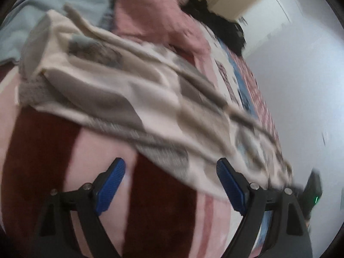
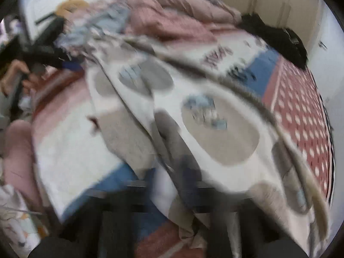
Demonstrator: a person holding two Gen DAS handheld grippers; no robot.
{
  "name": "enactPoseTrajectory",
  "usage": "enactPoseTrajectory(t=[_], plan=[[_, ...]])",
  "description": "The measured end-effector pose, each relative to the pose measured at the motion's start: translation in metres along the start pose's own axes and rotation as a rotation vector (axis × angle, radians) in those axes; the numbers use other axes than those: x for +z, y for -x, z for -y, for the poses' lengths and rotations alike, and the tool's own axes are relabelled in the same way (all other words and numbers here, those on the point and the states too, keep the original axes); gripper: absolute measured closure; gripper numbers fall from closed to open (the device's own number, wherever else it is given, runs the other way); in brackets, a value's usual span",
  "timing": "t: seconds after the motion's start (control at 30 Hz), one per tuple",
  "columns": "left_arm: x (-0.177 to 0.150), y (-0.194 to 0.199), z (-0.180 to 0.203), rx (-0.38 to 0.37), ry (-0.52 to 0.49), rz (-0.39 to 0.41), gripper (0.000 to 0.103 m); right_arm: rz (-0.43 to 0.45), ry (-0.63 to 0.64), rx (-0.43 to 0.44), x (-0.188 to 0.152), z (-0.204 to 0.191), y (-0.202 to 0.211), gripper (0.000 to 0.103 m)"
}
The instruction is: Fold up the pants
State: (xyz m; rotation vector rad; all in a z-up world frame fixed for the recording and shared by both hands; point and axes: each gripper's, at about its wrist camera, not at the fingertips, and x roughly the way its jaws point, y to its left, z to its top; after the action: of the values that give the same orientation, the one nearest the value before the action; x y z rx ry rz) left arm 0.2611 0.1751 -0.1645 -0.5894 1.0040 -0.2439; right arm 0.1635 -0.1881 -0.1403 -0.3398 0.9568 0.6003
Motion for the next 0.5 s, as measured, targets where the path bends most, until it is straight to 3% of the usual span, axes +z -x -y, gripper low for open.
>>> enactPoseTrajectory(t=[0.1,0.23,0.37,0.4,0.47,0.5], plan=[[0.014,0.002,-0.013,0.062,0.045,0.078,0.019,0.014,-0.037,-0.003,-0.008,0.01,0.002,0.103],[0.031,0.001,-0.031,0.068,0.129,0.151,0.019,0.017,-0.084,0.018,-0.018,0.025,0.013,0.103],[0.043,-0.004,-0.035,0.112,0.128,0.166,0.019,0.022,-0.073,0.039,-0.02,0.028,0.017,0.103],[0.044,-0.005,-0.033,0.122,0.123,0.162,0.019,0.035,-0.073,0.039,-0.018,0.028,0.019,0.1],[0.045,-0.004,-0.028,0.148,0.098,0.158,0.019,0.057,-0.082,0.062,-0.009,0.028,0.019,0.081],[0.044,-0.004,-0.025,0.159,0.089,0.159,0.019,0.071,-0.081,0.074,-0.001,0.028,0.018,0.079]])
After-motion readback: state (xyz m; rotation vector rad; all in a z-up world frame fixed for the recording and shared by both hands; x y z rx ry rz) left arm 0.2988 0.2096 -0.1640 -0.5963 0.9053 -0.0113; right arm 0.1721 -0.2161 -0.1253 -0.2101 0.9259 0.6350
